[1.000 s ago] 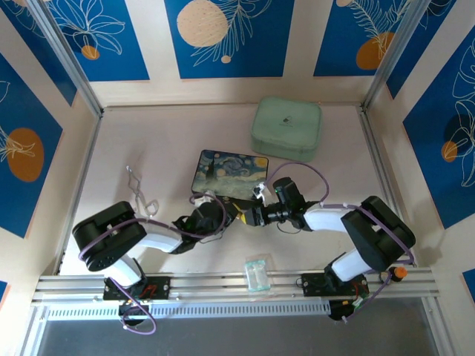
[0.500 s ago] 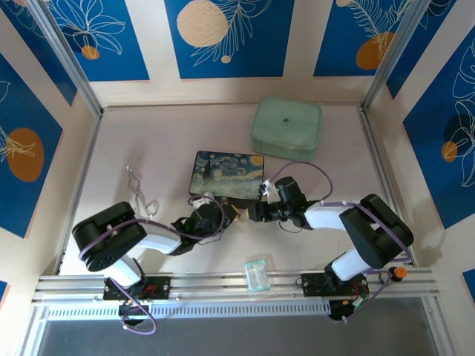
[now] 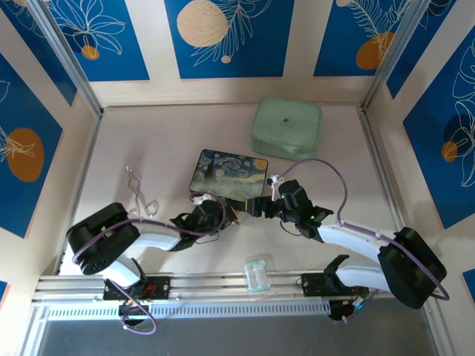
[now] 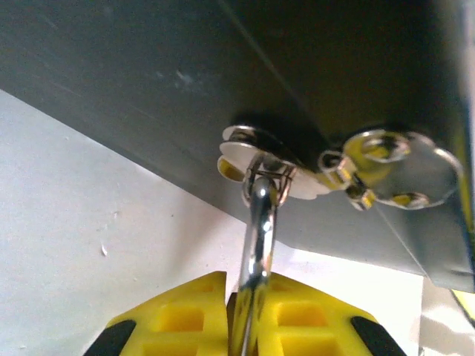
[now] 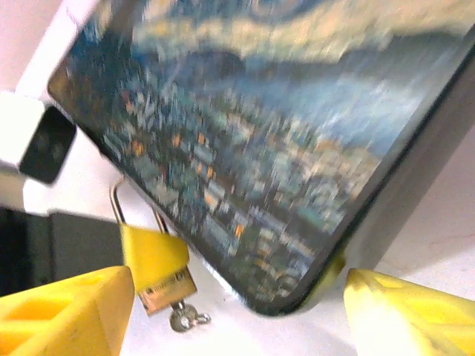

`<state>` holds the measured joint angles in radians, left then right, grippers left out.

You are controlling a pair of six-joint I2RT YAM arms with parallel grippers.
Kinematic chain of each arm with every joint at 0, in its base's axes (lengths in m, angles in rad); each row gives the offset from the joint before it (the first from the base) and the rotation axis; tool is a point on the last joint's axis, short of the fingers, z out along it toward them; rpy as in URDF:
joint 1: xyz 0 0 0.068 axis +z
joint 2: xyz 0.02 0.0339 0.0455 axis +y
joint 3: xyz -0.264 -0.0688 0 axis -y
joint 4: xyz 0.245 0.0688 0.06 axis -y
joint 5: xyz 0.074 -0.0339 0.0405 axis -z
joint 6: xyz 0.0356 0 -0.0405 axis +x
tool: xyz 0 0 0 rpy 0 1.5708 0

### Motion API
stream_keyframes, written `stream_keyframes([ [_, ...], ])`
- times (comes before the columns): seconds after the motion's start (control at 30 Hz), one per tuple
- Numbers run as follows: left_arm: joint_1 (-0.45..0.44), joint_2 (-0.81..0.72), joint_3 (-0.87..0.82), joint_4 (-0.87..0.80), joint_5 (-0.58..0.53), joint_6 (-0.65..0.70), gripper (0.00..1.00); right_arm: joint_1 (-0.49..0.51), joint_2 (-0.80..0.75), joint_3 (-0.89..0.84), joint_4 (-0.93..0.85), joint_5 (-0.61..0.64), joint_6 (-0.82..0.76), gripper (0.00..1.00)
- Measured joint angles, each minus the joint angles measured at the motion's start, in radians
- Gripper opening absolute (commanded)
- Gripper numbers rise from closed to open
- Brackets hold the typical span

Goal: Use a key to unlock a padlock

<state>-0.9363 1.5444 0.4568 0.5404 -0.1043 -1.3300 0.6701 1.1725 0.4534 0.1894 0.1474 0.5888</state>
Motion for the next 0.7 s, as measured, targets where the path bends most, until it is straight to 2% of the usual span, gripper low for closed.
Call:
stream_keyframes([
  [0.1, 0.009, -0.009, 0.016, -0.058, 0.012, 0.054, 0.13, 0.0, 0.019, 0.018, -0.031, 0.021, 0.023, 0.76],
  [0.33, 0.012, -0.018, 0.051, -0.217, -0.009, 0.159, 0.26, 0.084, 0.111, 0.115, -0.122, 0.129, 0.071, 0.76],
  [0.57, 0.007, -0.018, 0.088, -0.321, -0.047, 0.234, 0.26, 0.076, 0.177, 0.169, -0.134, 0.16, 0.133, 0.76],
  [0.7, -0.029, -0.018, 0.137, -0.43, -0.12, 0.281, 0.24, 0.071, 0.189, 0.169, -0.116, 0.16, 0.149, 0.76],
])
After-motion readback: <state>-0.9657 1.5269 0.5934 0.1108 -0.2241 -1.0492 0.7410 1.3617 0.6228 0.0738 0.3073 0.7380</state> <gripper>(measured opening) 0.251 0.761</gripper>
